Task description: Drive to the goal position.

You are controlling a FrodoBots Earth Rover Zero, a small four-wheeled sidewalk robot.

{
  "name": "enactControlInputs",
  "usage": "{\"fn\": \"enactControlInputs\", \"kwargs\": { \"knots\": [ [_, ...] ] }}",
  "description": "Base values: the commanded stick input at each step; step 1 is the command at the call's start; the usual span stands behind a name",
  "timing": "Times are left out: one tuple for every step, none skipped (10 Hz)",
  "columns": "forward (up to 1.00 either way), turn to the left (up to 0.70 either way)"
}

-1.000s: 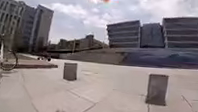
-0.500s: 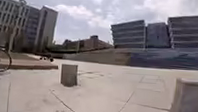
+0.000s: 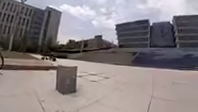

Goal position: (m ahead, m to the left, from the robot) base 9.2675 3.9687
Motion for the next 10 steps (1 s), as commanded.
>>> {"fn": "enactControlInputs", "kwargs": {
  "knots": [
    [0.99,0.06],
    [0.99,0.06],
    [0.99,0.06],
    [0.99,0.06],
    [1.00,0.06],
    [0.85,0.06],
    [0.68,0.06],
    [0.08,0.03],
    [0.08,0.03],
    [0.08,0.03]
  ]
}}
